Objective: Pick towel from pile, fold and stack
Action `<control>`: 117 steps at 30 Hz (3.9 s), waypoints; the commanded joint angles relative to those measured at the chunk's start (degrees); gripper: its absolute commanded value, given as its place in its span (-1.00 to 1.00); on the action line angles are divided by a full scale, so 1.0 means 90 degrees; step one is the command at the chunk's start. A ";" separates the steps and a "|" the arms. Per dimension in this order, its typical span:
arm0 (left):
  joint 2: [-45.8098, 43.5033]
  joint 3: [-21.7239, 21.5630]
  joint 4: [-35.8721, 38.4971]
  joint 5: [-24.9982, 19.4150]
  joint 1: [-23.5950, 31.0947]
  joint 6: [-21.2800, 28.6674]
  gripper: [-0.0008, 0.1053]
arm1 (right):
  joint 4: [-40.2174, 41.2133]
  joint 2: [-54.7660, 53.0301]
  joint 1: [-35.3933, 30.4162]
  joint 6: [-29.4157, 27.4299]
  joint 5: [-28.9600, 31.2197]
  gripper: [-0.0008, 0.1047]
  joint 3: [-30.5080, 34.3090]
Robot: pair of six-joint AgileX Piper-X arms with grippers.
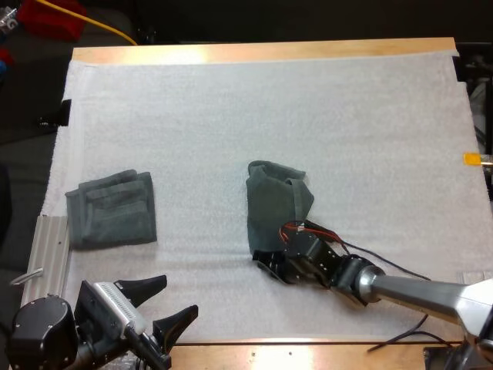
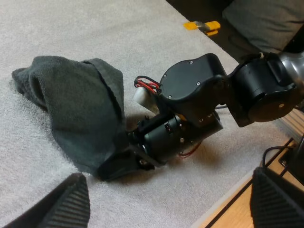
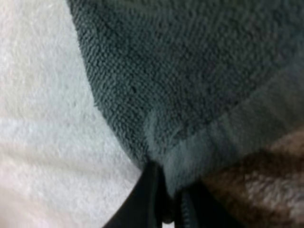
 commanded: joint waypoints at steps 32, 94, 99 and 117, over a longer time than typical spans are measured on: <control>0.0013 -0.0037 -0.0020 0.0081 -0.0014 0.0025 0.31 | 0.4005 -0.2258 -0.0033 -0.5228 0.1553 -0.96 -0.3062; 0.3400 0.0865 -0.2357 -0.0012 -0.0374 -0.0754 0.31 | 0.6002 -0.2258 -0.0481 -0.5595 0.2458 -0.96 -0.1632; 0.4140 0.0865 -0.2722 -0.0095 -0.0821 -0.0884 0.31 | 0.6002 -0.2258 -0.0481 -0.5595 0.2458 -0.96 -0.1632; 0.6813 0.0865 -0.4543 -0.0780 -0.1920 -0.2051 0.31 | 0.6002 -0.2258 -0.0481 -0.5595 0.2458 -0.96 -0.1632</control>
